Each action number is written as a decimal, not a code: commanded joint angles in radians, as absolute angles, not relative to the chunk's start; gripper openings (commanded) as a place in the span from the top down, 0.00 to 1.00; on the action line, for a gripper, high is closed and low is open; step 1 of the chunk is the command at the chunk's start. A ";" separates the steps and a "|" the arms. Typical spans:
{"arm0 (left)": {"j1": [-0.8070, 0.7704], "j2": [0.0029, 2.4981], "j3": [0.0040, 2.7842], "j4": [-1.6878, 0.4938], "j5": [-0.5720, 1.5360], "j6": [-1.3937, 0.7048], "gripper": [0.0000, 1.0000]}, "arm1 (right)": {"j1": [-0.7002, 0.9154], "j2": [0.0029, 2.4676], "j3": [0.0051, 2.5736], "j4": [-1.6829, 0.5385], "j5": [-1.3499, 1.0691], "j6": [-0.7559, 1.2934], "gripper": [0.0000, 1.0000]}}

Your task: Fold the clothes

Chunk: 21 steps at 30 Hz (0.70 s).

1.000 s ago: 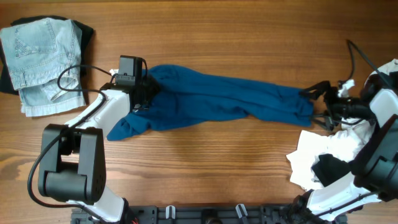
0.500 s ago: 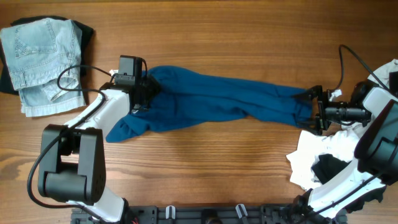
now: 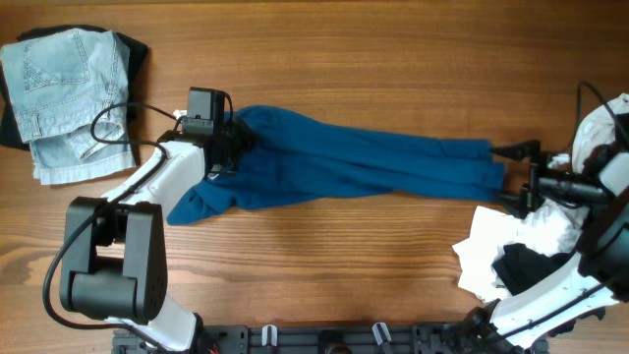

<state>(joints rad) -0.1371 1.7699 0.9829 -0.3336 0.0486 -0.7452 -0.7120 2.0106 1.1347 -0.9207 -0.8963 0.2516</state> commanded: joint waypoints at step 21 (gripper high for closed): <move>-0.126 1.775 0.971 -0.323 0.139 -0.738 0.08 | -0.696 2.061 1.354 -1.124 -1.208 -0.453 0.00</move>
